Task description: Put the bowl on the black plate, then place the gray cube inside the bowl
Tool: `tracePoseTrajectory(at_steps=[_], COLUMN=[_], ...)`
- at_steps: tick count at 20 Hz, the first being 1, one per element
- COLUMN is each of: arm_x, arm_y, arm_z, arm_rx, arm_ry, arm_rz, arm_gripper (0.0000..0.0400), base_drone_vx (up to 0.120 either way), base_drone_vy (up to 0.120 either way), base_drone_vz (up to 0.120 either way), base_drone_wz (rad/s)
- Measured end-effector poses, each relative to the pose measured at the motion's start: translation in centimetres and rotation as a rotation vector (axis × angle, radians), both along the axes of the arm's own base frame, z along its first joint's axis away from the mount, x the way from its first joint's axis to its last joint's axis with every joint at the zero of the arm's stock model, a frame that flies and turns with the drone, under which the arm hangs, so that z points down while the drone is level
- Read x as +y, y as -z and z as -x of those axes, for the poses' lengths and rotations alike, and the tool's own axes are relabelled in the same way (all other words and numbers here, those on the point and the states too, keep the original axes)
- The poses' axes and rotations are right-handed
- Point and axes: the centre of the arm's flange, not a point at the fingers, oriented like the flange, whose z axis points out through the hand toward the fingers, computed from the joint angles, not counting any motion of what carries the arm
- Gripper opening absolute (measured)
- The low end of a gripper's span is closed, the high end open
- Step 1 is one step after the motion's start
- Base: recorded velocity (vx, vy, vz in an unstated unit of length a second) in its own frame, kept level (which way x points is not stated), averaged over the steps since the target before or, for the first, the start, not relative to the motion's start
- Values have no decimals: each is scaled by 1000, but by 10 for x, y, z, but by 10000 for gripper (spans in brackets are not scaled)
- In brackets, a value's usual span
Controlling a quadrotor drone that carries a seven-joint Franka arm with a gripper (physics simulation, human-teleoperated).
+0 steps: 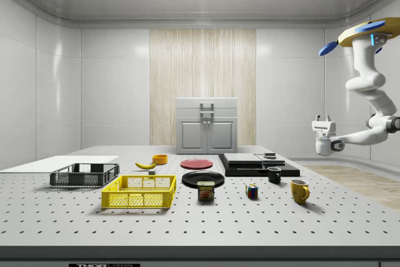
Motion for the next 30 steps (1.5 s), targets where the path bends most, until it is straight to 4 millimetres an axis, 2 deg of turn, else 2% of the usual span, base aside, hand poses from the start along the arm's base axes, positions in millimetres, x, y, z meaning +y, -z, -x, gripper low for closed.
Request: tracePoseTrajectory(at_steps=[8, 30], arm_x=[0, 1], arm_y=[-7, -8], arm_z=[0, 1], arm_rx=[-6, -23], arm_ry=[0, 0], arm_rz=[0, 9], arm_gripper=[400, 400], base_drone_vx=[105, 120], base_drone_vy=[-105, -120], base_drone_vz=[0, 0], base_drone_wz=[0, 0])
